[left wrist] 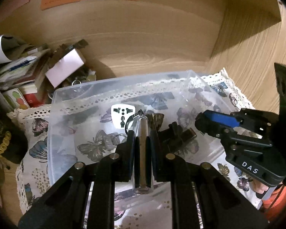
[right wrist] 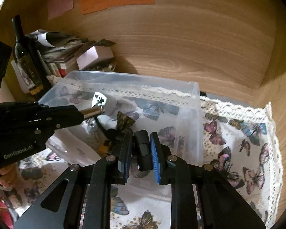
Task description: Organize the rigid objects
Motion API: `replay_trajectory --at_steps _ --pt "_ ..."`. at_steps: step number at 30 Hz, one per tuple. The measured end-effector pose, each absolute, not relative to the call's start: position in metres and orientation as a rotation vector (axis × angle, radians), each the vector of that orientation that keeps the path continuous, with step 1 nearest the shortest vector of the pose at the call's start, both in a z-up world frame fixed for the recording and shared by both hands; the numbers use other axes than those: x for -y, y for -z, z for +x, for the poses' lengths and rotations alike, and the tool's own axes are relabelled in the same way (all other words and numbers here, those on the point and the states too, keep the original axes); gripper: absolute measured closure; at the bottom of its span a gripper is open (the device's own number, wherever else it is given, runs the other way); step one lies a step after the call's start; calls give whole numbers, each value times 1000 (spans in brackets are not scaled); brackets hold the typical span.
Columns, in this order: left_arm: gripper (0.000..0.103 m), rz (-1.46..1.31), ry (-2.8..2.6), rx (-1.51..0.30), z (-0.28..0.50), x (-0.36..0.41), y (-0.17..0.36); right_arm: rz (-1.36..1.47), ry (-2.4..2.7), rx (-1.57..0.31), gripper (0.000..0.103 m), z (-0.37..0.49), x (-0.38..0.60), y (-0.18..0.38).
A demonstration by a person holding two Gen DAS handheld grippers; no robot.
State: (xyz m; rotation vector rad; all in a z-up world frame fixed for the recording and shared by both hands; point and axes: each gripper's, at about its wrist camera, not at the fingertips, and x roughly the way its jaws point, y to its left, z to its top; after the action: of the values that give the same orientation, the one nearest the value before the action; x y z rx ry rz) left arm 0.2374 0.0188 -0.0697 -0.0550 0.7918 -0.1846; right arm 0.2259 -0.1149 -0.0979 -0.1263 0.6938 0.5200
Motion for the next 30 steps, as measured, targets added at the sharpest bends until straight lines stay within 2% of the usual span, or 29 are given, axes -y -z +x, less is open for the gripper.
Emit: replay_trajectory --at_steps 4,6,7,8,11,12,15,17,21,26,28,30 --pt "88 -45 177 -801 240 -16 74 -127 -523 -694 83 227 114 97" --pt "88 -35 166 -796 238 -15 73 -120 -521 -693 73 226 116 96" --pt "87 -30 163 -795 237 -15 72 -117 -520 -689 62 225 117 95" --pt "81 -27 160 -793 235 -15 70 -114 -521 -678 55 223 118 92" --pt "67 -30 156 -771 226 -16 63 -115 -527 -654 54 215 120 84" --pt "66 -27 152 -759 222 -16 59 -114 -528 -644 54 212 121 80" --pt "57 -21 145 -713 208 -17 46 -107 -520 -599 45 198 127 67" --pt "43 -18 127 -666 194 -19 34 -100 -523 -567 34 186 132 57" --pt "35 -15 111 -582 166 -22 14 -78 -514 -492 21 160 142 40" --pt "7 -16 60 -467 125 -24 -6 -30 -501 -394 6 123 160 21" --pt "3 -8 39 -417 107 -24 -10 -14 -495 -364 0 111 166 18" --pt "1 6 29 -378 92 -22 -13 -8 -494 -332 0 96 171 15"
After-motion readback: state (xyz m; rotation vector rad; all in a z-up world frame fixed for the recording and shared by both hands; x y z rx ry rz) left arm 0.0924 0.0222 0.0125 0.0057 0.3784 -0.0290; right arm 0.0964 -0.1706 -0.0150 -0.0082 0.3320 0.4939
